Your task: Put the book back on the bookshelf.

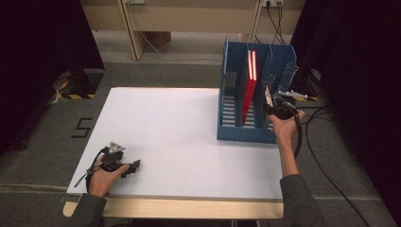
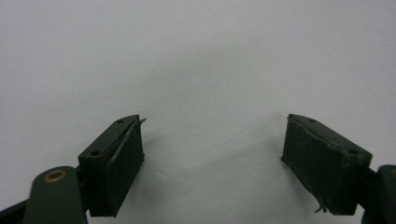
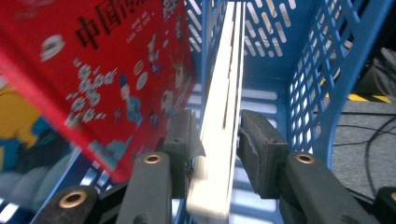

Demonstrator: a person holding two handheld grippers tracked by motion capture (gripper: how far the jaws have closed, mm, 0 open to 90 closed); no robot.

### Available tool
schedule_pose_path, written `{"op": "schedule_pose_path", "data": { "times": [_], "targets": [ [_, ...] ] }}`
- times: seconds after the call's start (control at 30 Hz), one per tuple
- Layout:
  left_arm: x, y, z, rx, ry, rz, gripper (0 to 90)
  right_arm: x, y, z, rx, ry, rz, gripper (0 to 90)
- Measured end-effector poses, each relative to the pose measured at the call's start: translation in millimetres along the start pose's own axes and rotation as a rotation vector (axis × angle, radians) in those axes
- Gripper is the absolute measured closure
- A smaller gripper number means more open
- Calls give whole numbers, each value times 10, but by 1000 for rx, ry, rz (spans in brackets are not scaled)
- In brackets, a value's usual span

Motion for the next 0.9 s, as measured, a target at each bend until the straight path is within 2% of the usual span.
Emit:
{"op": "schedule_pose_path", "data": {
  "times": [0.17, 0.33, 0.43, 0.53, 0.6, 0.9],
  "targets": [
    [-2, 1, 0, -1, -1, -2, 192, 125, -139, -5, -43, -25, -5, 646],
    [-1, 1, 0, -1, -1, -1, 193, 185, -156, -16, -58, -44, -3, 692],
    [-4, 2, 0, 1, -3, -3, 192, 169, -118, -27, -53, -56, -1, 694],
    [-3, 2, -1, 0, -2, -2, 193, 141, -75, -9, -54, -47, 4, 694],
    [-3, 3, -1, 1, -3, -1, 193, 123, -38, 0, -56, -22, 14, 694],
    [-3, 5, -2, 1, -2, -1, 192, 54, 66, -2, -42, -28, 14, 692]
  ]
}}
Point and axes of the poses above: each handheld gripper's, and its own axes: y roughly forward along the jaws, x roughly out of its underside, z roughly to its right, the point moved 1 cm from there along y, roughly forward along the jaws, and after that the axes turned 11 degrees about -x, right-handed, at the moved point
